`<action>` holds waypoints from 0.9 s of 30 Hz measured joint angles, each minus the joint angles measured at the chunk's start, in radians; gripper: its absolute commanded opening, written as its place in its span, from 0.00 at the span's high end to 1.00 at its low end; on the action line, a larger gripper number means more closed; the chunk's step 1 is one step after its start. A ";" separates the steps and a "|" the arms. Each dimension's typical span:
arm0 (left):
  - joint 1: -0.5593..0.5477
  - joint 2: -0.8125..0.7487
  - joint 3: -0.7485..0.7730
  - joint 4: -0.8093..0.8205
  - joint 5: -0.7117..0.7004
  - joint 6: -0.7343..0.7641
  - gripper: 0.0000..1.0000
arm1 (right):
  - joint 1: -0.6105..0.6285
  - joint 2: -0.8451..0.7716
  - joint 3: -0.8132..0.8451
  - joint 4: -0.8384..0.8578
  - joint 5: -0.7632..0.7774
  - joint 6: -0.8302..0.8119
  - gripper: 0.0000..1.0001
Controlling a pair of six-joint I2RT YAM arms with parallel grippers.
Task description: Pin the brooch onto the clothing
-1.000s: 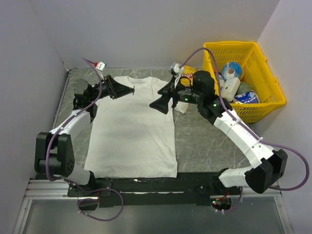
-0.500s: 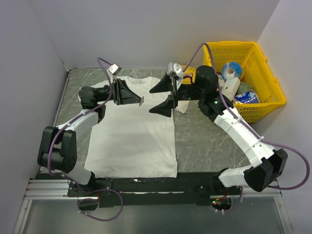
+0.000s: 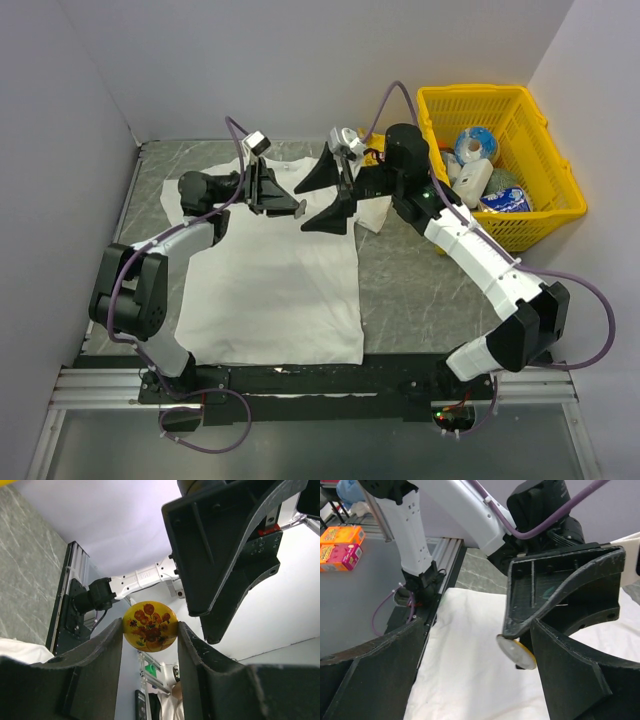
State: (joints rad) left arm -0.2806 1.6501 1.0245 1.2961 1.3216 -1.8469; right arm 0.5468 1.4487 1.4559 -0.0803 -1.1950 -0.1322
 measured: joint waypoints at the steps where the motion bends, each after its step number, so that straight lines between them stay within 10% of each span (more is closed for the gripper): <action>1: -0.003 0.000 0.005 0.001 0.002 -0.002 0.73 | 0.000 0.006 0.009 -0.005 0.001 -0.005 0.08; 19: -0.029 -0.062 0.013 0.003 0.021 0.046 0.74 | -0.066 0.113 0.020 0.069 -0.110 0.083 0.17; 27: -0.034 -0.064 0.014 0.003 0.020 0.077 0.74 | -0.065 0.114 -0.010 0.261 -0.184 0.249 0.38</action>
State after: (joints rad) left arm -0.3141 1.5864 1.0386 1.2991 1.3418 -1.7699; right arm 0.4816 1.5627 1.4464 0.1802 -1.3792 0.1169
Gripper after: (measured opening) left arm 0.467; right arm 0.674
